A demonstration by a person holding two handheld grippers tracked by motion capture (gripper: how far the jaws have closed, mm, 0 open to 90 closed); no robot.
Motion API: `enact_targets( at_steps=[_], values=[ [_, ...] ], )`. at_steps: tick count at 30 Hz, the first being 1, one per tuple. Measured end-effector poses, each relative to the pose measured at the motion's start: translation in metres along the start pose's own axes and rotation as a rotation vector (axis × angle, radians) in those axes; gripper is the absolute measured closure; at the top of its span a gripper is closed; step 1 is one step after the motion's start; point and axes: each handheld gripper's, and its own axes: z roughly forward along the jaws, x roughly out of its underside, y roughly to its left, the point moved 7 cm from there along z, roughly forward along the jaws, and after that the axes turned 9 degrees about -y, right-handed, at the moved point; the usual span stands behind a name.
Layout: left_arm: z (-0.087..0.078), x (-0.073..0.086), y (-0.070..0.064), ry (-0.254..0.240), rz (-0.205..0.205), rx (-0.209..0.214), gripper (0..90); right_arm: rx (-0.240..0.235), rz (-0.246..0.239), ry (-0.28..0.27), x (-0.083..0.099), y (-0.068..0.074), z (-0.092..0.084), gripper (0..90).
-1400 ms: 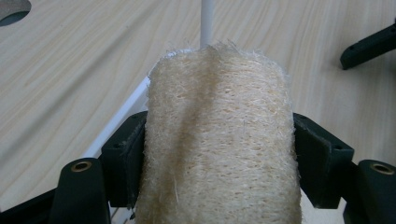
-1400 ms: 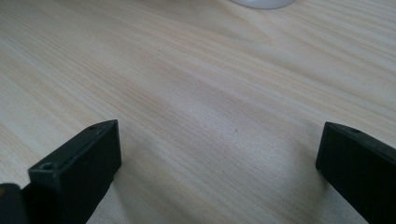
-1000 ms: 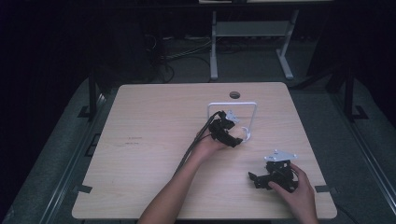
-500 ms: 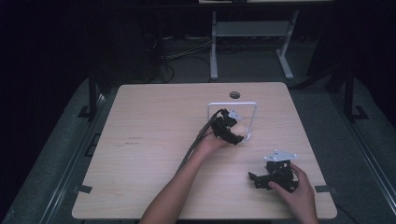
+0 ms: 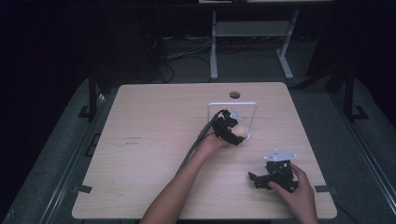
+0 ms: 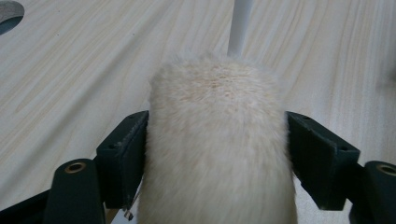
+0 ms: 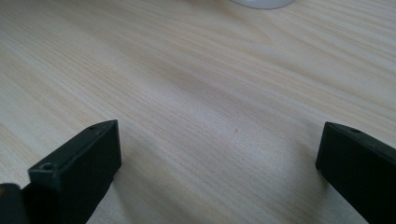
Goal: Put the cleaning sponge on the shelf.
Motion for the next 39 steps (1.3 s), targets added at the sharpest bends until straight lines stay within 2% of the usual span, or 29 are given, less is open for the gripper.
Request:
enact_targets(
  at_steps=[12, 18, 24, 29, 31, 33, 37, 39],
  values=[
    [-0.009, -0.006, -0.002, -0.017, -0.008, -0.020, 23.3, -0.001, 0.002, 0.000, 0.000, 0.000, 0.000, 0.0],
    [-0.018, -0.007, -0.001, -0.034, -0.006, -0.046, 23.5, 0.001, -0.002, 0.002, 0.000, 0.000, 0.000, 0.0],
    [-0.028, -0.008, -0.002, -0.054, -0.028, -0.058, 24.2, 0.000, -0.001, 0.000, 0.000, 0.000, 0.000, 0.0],
    [-0.036, -0.007, -0.006, -0.068, -0.016, -0.048, 28.3, -0.001, 0.001, -0.001, 0.000, 0.000, 0.000, 0.0],
    [-0.038, -0.006, -0.009, -0.082, -0.028, -0.044, 31.6, -0.001, 0.001, -0.001, 0.000, 0.000, 0.000, 0.0],
    [-0.042, -0.006, -0.011, -0.083, -0.015, -0.041, 34.1, 0.000, 0.000, 0.001, 0.000, 0.000, 0.000, 0.0],
    [-0.050, -0.005, -0.014, -0.093, -0.009, -0.046, 37.4, -0.001, 0.002, 0.000, 0.000, 0.000, 0.000, 0.0],
    [-0.057, -0.005, -0.014, -0.107, 0.004, -0.063, 40.7, 0.000, 0.001, 0.001, 0.000, 0.000, 0.000, 0.0]
  ],
)
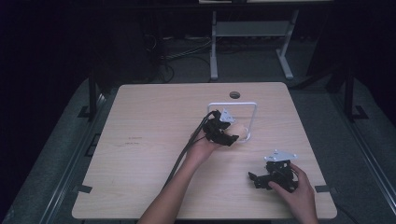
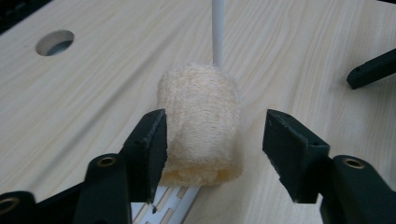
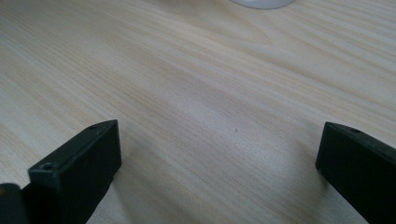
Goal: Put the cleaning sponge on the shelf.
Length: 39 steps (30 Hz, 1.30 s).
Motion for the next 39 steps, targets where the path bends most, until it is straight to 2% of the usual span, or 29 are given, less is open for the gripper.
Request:
enact_targets(
  at_steps=[3, 4, 7, 8, 9, 10, 11, 12, 14, 15, 18, 19, 22, 25, 29, 39],
  values=[
    [-0.005, -0.001, -0.001, -0.022, -0.002, 0.000, 50.6, 0.001, -0.001, 0.000, 0.000, 0.000, 0.000, 0.0],
    [-0.009, -0.002, -0.002, -0.033, -0.001, 0.002, 50.6, 0.001, -0.002, 0.000, 0.000, 0.000, 0.000, 0.0],
    [-0.015, -0.002, -0.006, -0.048, -0.005, 0.020, 66.9, 0.001, -0.003, 0.001, 0.000, 0.000, 0.000, 0.0],
    [-0.017, -0.002, -0.008, -0.049, -0.010, 0.033, 70.9, 0.001, -0.002, 0.001, 0.000, 0.000, 0.000, 0.0],
    [-0.018, -0.002, -0.010, -0.052, -0.016, 0.043, 70.9, 0.001, -0.002, 0.001, 0.000, 0.000, 0.000, 0.0],
    [-0.019, -0.001, -0.013, -0.050, -0.027, 0.058, 80.5, 0.001, -0.002, 0.001, 0.000, 0.000, 0.000, 0.0],
    [-0.020, 0.000, -0.016, -0.039, -0.043, 0.083, 83.9, 0.001, -0.002, 0.001, 0.000, 0.000, 0.000, 0.0],
    [-0.020, 0.000, -0.016, -0.039, -0.043, 0.083, 88.2, 0.001, -0.001, 0.000, 0.000, 0.000, 0.000, 0.0],
    [-0.019, 0.001, -0.021, -0.037, -0.066, 0.107, 89.7, 0.001, -0.001, 0.001, 0.000, 0.000, 0.000, 0.0],
    [-0.017, 0.003, -0.024, -0.023, -0.063, 0.119, 89.8, 0.001, -0.002, 0.001, 0.000, 0.000, 0.000, 0.0],
    [-0.011, 0.008, -0.029, -0.016, -0.075, 0.128, 89.8, 0.001, -0.002, 0.001, 0.000, 0.000, 0.000, 0.0],
    [-0.009, 0.011, -0.030, 0.000, -0.064, 0.134, 89.8, 0.001, -0.002, 0.001, 0.000, 0.000, 0.000, 0.0],
    [0.002, 0.021, -0.033, 0.023, -0.078, 0.137, 89.8, 0.002, -0.003, 0.001, 0.000, 0.000, 0.000, 0.0],
    [0.014, 0.031, -0.032, 0.045, -0.086, 0.134, 89.8, 0.001, 0.001, 0.000, 0.000, 0.000, 0.000, 0.0],
    [0.018, 0.035, -0.030, 0.053, -0.096, 0.129, 89.8, 0.000, 0.003, -0.001, 0.000, 0.000, 0.000, 0.0],
    [0.014, 0.041, -0.013, 0.065, -0.105, 0.077, 89.8, 0.000, -0.001, 0.000, 0.000, 0.000, 0.000, 0.0]
  ],
)
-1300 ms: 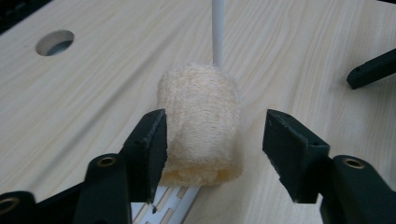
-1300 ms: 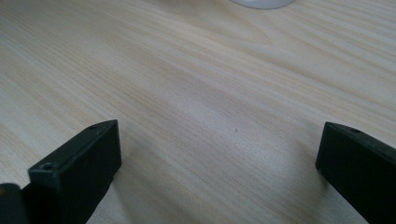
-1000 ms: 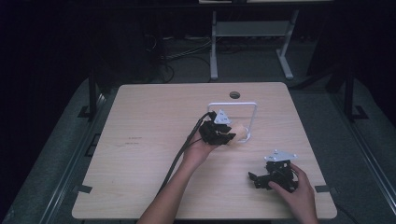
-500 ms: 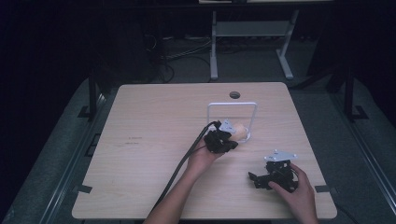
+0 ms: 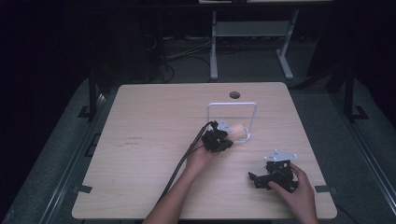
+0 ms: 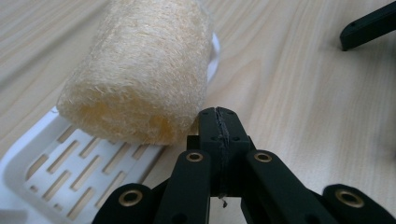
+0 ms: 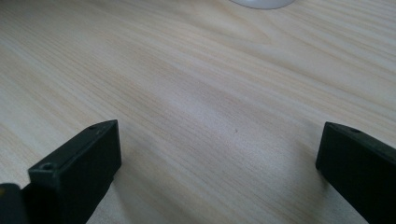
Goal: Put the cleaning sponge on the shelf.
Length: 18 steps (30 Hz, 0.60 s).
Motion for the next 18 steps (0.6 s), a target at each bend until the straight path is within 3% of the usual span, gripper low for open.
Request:
enact_targets(
  at_steps=[12, 18],
  values=[
    [-0.014, 0.008, 0.021, 0.022, 0.010, -0.087, 89.7, 0.001, -0.001, 0.001, 0.000, 0.000, 0.000, 0.0],
    [-0.016, 0.010, 0.025, 0.022, 0.005, -0.095, 89.8, 0.002, -0.004, 0.000, 0.000, 0.000, 0.000, 0.0]
  ],
)
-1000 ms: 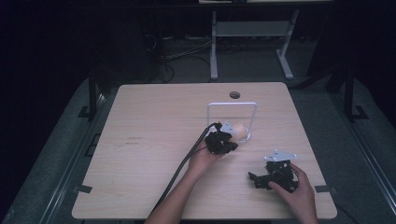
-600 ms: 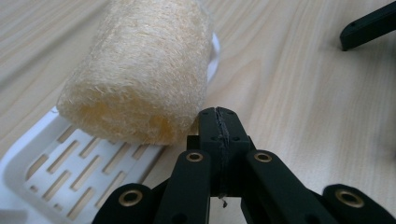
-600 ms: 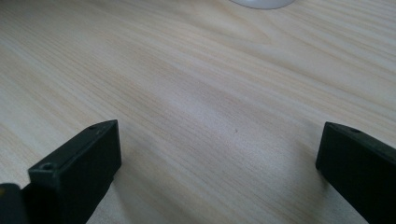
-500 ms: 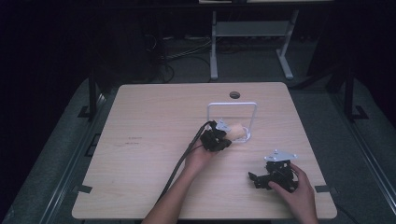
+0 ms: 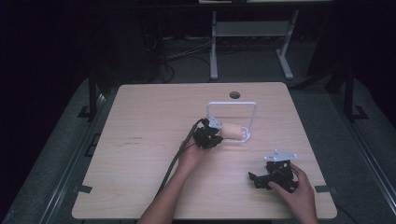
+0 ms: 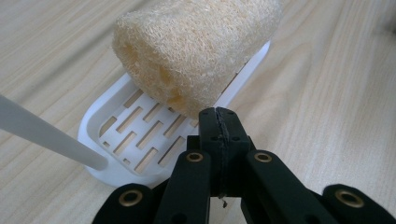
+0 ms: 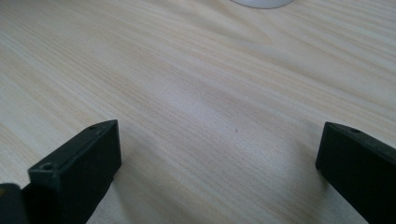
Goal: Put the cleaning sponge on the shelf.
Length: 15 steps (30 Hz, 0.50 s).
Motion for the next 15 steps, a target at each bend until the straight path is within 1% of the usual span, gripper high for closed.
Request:
enact_targets(
  at_steps=[4, 8, 10, 12, 13, 14, 15],
  values=[
    [-0.001, 0.000, -0.002, 0.002, 0.005, 0.004, 89.8, 0.000, 0.000, -0.001, 0.000, 0.000, 0.000, 0.0],
    [-0.005, 0.000, -0.007, -0.004, -0.002, 0.019, 89.7, 0.000, -0.001, 0.000, 0.000, 0.000, 0.000, 0.0],
    [-0.009, 0.000, -0.009, -0.007, -0.003, 0.028, 89.4, 0.000, -0.001, 0.000, 0.000, 0.000, 0.000, 0.0],
    [-0.014, 0.001, -0.010, -0.002, 0.003, 0.030, 87.1, 0.000, 0.000, 0.001, 0.000, 0.000, 0.000, 0.0],
    [-0.018, 0.001, -0.010, -0.005, -0.002, 0.035, 86.3, 0.000, 0.000, 0.001, 0.000, 0.000, 0.000, 0.0],
    [-0.021, 0.002, -0.010, -0.008, -0.005, 0.036, 83.2, 0.000, 0.001, 0.001, 0.000, 0.000, -0.001, 0.0],
    [-0.024, 0.003, -0.009, -0.008, -0.010, 0.042, 83.2, 0.000, 0.001, 0.001, 0.000, 0.000, -0.001, 0.0]
  ],
)
